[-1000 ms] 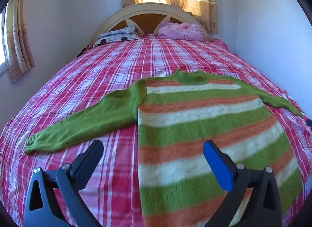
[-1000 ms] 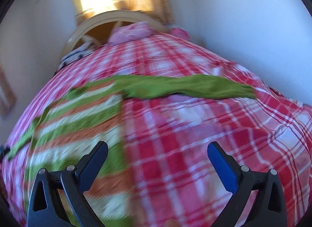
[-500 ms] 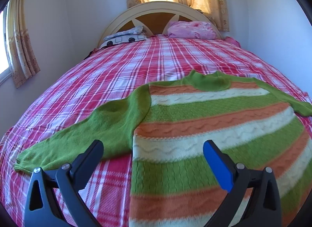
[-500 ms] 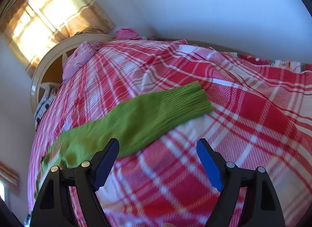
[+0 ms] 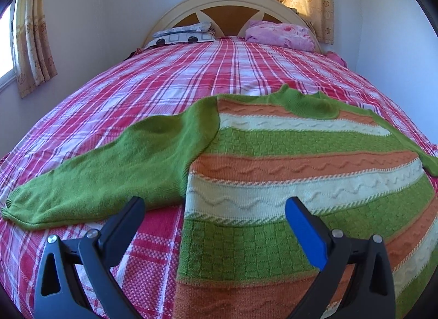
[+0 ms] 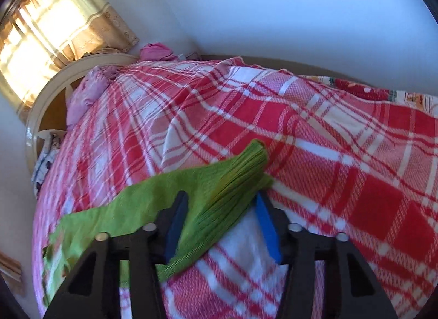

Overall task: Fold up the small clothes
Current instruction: 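Reach the right tool to a green sleeve cuff and close on it, then lift the held sleeve and lay it across the sweater body, open right tool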

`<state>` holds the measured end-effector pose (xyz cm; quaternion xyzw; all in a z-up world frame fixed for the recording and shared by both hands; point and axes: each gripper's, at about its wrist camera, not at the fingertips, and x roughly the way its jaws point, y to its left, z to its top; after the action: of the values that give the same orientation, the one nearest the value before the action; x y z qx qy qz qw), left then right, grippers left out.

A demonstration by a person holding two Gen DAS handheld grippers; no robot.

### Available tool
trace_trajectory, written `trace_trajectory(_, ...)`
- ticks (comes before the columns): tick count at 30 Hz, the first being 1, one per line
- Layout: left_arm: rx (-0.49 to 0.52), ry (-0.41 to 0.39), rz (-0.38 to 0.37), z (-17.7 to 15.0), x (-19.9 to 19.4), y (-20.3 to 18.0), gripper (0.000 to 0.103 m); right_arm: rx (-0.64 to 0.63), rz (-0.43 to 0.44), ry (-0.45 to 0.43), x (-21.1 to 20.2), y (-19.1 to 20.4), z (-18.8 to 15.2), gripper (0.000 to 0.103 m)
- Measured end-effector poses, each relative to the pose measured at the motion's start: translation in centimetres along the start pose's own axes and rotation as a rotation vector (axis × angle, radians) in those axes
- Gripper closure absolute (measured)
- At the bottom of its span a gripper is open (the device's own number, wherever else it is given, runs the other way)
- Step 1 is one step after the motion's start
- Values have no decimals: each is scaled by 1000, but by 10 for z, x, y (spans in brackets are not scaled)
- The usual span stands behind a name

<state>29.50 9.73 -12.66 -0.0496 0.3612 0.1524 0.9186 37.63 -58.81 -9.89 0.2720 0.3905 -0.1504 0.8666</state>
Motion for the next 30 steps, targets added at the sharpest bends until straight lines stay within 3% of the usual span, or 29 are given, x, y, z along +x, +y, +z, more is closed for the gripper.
trace_trajectory(3, -11, 1, -12, -2, 0, 2, 0, -19, -13, 7, 6, 2, 5, 90)
trace_trajectory(4, -13, 1, -17, -2, 0, 2, 0, -20, -5, 8, 6, 2, 6, 93)
trace_trajectory(15, -41, -28, -67, -3, -12, 9, 0, -173, 114, -85, -48, 73, 11, 94)
trace_trajectory(30, -143, -48, -107, -16, -22, 40, 0, -405, 319, -154, -122, 239, -5, 94)
